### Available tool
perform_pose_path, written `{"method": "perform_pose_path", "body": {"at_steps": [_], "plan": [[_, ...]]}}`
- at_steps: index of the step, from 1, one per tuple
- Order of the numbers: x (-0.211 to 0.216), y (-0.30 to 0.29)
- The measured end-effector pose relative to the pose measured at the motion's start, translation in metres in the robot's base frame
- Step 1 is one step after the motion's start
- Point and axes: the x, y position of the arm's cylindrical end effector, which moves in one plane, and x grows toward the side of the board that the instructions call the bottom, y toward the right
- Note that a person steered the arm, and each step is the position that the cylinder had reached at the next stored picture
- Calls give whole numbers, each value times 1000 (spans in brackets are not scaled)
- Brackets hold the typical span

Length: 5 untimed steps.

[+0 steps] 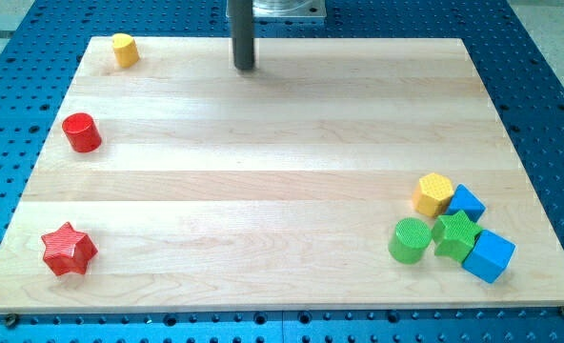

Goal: Move the heart above the green circle

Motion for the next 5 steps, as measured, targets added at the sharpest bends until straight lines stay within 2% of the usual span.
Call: {"method": "perform_pose_path", "body": {"at_steps": [1,3,4,5], "plan": [[-25,-51],[-25,-61],[-24,-95],[-26,-178]]}}
